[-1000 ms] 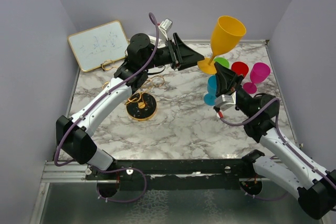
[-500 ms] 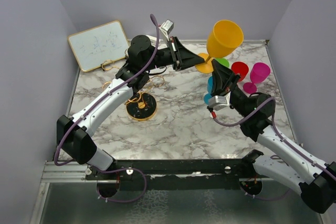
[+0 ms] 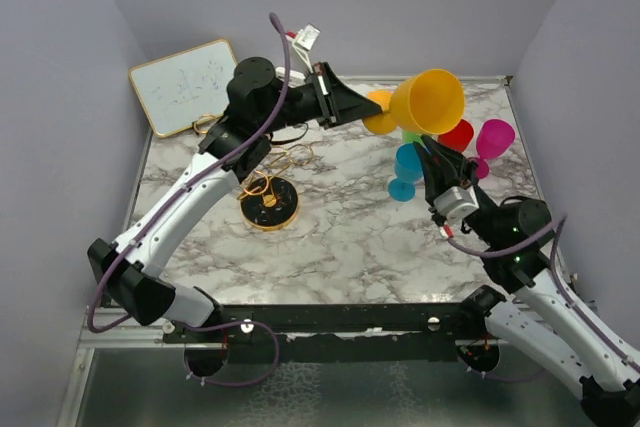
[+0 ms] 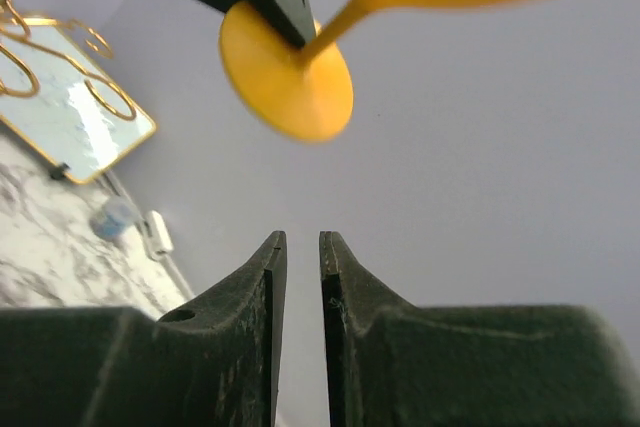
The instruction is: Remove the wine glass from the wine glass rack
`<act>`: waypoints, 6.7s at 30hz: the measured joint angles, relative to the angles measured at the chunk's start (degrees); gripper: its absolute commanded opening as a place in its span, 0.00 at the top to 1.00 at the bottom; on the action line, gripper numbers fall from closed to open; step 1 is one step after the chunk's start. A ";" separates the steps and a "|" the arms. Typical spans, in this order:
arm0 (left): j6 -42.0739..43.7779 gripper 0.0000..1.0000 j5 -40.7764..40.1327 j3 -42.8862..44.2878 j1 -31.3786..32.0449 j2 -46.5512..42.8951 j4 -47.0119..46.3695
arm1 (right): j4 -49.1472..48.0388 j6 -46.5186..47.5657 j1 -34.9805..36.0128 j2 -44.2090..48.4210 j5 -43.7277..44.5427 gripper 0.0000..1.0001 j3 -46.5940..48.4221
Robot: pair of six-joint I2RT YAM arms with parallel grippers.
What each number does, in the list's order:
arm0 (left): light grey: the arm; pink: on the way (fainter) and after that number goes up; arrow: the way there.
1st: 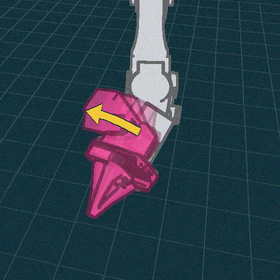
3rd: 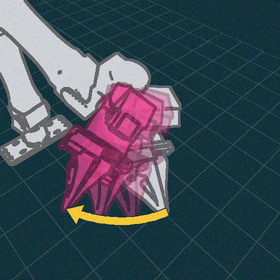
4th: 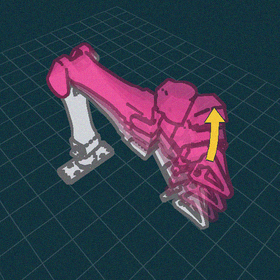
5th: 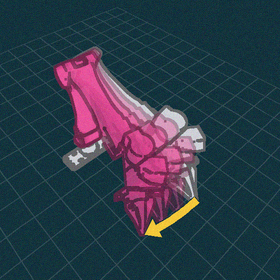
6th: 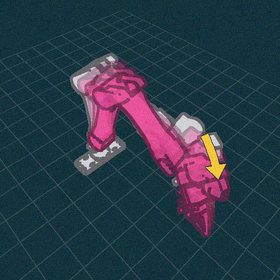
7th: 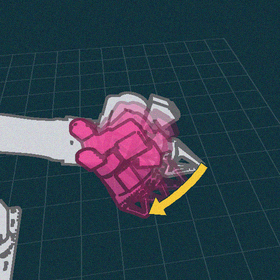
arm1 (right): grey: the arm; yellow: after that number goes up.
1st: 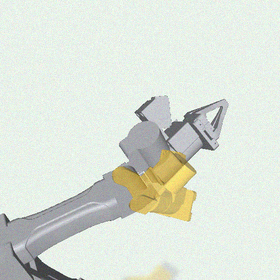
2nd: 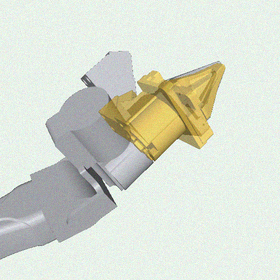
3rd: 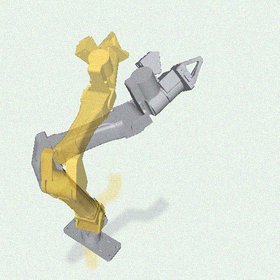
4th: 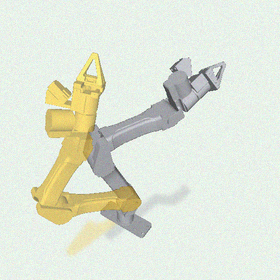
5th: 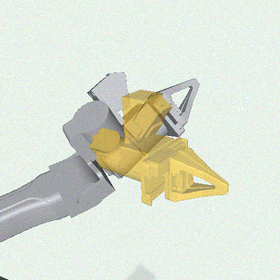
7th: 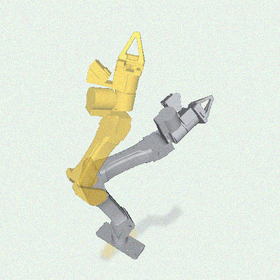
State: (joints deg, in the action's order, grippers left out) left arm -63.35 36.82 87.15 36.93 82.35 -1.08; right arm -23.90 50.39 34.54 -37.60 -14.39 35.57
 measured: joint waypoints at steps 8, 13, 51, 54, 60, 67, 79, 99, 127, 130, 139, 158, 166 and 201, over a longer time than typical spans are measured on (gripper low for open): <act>13.66 1.00 -15.72 5.77 -1.66 -9.81 7.02 | 15.87 -30.62 0.09 9.27 13.40 0.83 4.00; 21.22 1.00 -24.48 6.49 -1.55 -13.81 10.67 | 33.70 -46.93 0.02 0.48 19.15 0.65 20.26; 40.74 1.00 -29.66 -5.40 -1.55 -23.41 15.13 | 49.88 -64.96 0.02 -19.37 -3.15 0.48 50.64; 40.54 1.00 -28.09 -5.64 -1.55 -23.12 14.03 | 49.24 -65.59 0.02 -20.37 -3.91 0.55 50.64; 40.54 0.74 -26.21 -5.68 -1.55 -21.44 13.00 | 48.17 -66.86 0.02 -22.12 -5.53 0.99 50.64; 42.32 0.01 -28.04 -5.53 -1.60 -19.89 13.27 | 50.42 -67.08 0.09 -21.42 0.76 0.99 50.64; 50.16 0.01 -45.33 -5.16 -1.55 -19.19 13.18 | 69.13 -66.64 0.22 -15.08 38.86 0.99 55.95; 54.14 0.01 -51.41 -11.74 -1.57 -20.83 8.83 | 76.78 -74.62 -5.79 -46.03 33.20 0.99 84.24; 51.84 0.02 -49.81 -14.71 -5.79 -22.75 7.98 | 96.96 -91.89 -32.74 -23.80 26.95 0.99 51.60; 51.25 0.02 -49.68 -15.26 -6.27 -22.95 7.58 | 96.67 -92.54 -32.74 -24.37 26.88 0.99 45.40; 51.04 0.02 -49.83 -18.56 -7.52 -24.65 6.97 | 95.69 -95.89 -32.74 -31.15 26.95 0.99 40.06; 51.10 0.03 -62.77 -29.22 -8.85 -36.74 -0.79 | 89.18 -102.49 -32.74 -42.36 28.24 0.38 38.56; 51.82 0.03 -67.71 -33.90 -9.09 -39.71 -3.41 | 88.78 -99.89 -32.74 -41.75 29.05 0.00 41.13; 54.71 0.03 -79.41 -44.35 -11.10 -45.59 -9.99 | 47.80 -74.05 -32.74 -3.13 8.48 0.00 19.52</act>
